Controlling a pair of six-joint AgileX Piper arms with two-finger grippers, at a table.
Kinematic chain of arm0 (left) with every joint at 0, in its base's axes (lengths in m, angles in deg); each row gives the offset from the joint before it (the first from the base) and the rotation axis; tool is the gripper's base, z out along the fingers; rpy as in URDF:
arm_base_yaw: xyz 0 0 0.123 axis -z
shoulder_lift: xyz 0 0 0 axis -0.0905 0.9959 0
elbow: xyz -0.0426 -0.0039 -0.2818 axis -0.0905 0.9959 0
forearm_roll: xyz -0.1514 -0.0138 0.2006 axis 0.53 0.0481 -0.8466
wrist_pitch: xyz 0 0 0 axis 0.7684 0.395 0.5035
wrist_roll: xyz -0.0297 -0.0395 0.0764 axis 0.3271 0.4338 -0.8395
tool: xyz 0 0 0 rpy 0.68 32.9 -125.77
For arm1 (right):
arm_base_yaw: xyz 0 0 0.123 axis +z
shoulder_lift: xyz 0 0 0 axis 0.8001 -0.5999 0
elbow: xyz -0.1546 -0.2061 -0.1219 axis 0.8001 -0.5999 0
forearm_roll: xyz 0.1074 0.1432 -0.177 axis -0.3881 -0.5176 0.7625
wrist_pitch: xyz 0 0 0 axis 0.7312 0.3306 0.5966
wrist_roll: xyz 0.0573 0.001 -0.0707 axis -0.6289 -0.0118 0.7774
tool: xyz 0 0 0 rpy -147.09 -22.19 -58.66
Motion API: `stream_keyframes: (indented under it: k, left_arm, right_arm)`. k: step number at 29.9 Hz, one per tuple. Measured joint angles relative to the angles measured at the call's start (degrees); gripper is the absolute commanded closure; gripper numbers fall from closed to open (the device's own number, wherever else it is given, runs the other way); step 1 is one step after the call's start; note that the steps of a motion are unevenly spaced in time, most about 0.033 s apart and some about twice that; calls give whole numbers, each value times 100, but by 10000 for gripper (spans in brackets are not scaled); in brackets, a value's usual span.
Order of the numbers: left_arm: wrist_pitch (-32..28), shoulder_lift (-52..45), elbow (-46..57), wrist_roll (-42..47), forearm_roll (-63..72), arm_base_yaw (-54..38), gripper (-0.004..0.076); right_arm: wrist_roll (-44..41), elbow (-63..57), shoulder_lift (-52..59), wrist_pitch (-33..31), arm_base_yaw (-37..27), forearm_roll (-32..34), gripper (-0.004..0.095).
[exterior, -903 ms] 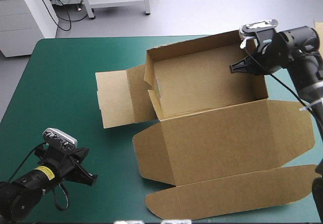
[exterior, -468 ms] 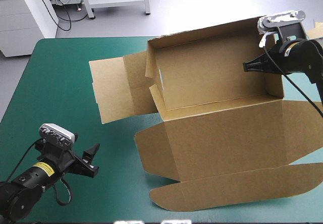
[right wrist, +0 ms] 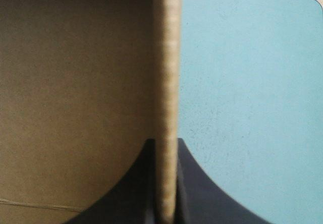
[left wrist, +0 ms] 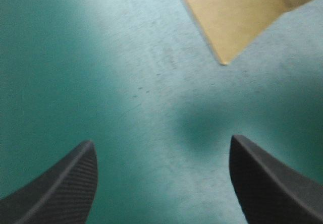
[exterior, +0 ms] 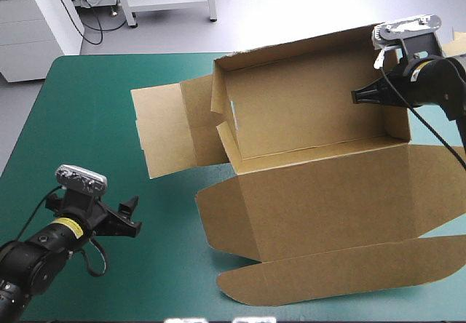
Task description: Fold the box
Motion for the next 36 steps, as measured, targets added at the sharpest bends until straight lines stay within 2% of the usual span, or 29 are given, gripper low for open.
stream_keyframes:
  k: [2,5,10,17,27,33,36]
  left_arm:
    - [288,280,-275,602,-622,-133,199]
    - [513,692,-756,965,-1108,-475,199]
    - [537,1483,-1393,632,-747,-1302,213]
    - [85,2737,-1530,-1178,1413,-2359,213]
    - [-516,4425,-1535,-5116,6033,-2481,213]
    - [-183,5221,-1548,-6624,8069,-2481,216]
    - [246,5570,-1553,-7440,8973,-2481,269]
  right_arm:
    - [12,0,0,0,0,5,926]
    - [12,0,0,0,0,18,926]
    - [12,0,0,0,0,22,926]
    - [12,0,0,0,0,22,926]
    - [12,0,0,0,0,4,926]
    - [12,0,7,0,0,4,926]
    - [12,0,18,0,0,-29,926]
